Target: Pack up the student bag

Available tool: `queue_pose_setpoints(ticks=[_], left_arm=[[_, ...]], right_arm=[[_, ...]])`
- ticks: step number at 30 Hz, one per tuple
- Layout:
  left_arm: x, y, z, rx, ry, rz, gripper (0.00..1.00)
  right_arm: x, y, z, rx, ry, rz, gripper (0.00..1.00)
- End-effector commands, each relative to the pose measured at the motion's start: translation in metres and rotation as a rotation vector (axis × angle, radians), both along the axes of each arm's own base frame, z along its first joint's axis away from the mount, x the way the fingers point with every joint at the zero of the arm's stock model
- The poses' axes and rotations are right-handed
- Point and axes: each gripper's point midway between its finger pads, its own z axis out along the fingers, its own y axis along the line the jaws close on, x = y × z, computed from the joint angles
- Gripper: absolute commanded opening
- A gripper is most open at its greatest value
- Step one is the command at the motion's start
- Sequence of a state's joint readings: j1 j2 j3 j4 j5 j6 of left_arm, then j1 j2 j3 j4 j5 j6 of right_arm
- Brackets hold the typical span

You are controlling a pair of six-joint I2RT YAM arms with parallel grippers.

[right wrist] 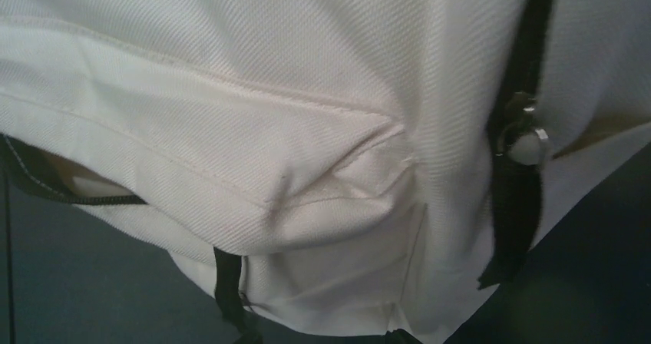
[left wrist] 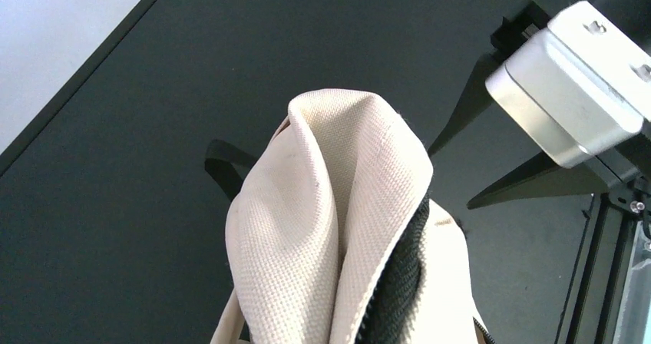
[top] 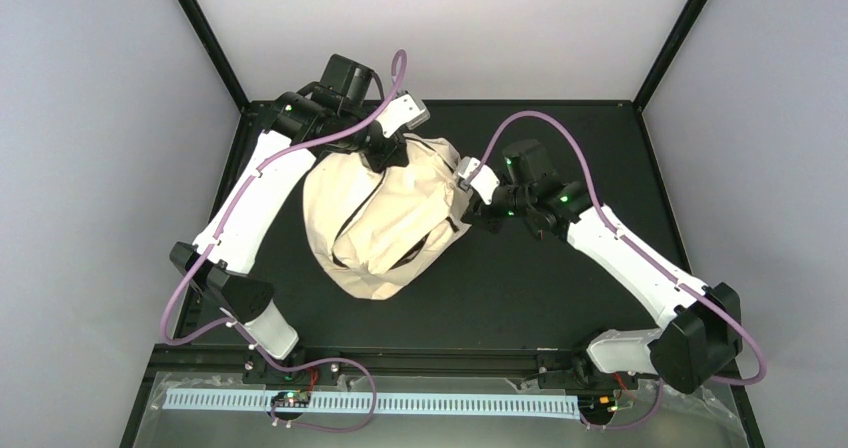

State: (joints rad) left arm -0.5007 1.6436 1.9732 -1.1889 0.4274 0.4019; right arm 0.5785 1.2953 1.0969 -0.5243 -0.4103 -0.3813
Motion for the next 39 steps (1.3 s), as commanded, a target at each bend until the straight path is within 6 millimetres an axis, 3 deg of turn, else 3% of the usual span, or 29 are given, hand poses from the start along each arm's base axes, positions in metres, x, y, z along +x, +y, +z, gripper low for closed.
queue_pose_setpoints(ticks=[1,4,8,10,13,20,25,28,32,39], left_arm=[[0.0,-0.003,0.047,-0.07,-0.17,-0.019,0.02],[0.0,-0.004,0.047,-0.072,-0.17,-0.017,0.02],[0.001,-0.005,0.046,-0.073,-0.164,-0.016,0.02],[0.0,-0.006,0.045,-0.075,-0.162,-0.017,0.02],[-0.001,-0.006,0.048,-0.082,-0.163,-0.014,0.02],[-0.002,-0.007,0.052,-0.089,-0.18,-0.019,0.02],[-0.004,-0.008,0.052,-0.098,-0.173,-0.024,0.02],[-0.004,-0.008,0.053,-0.101,-0.172,-0.022,0.02],[-0.005,-0.007,0.053,-0.103,-0.171,-0.019,0.02],[-0.005,-0.011,0.052,-0.114,-0.16,-0.025,0.02]], right_arm=[[-0.015,0.003,-0.012,-0.085,0.017,0.074,0.47],[-0.013,0.01,-0.017,-0.086,0.002,0.081,0.48],[-0.006,0.025,-0.002,0.0,0.004,0.08,0.47],[-0.005,0.032,0.005,0.054,0.038,0.053,0.42],[-0.01,0.028,0.011,0.14,0.061,-0.022,0.33],[-0.037,0.02,0.022,0.304,0.228,-0.1,0.33],[-0.037,0.033,0.02,0.474,0.406,-0.156,0.28],[-0.032,0.036,0.018,0.541,0.419,-0.182,0.25],[-0.018,0.028,0.005,0.494,0.381,-0.273,0.24],[-0.005,0.03,-0.012,0.464,0.372,-0.306,0.2]])
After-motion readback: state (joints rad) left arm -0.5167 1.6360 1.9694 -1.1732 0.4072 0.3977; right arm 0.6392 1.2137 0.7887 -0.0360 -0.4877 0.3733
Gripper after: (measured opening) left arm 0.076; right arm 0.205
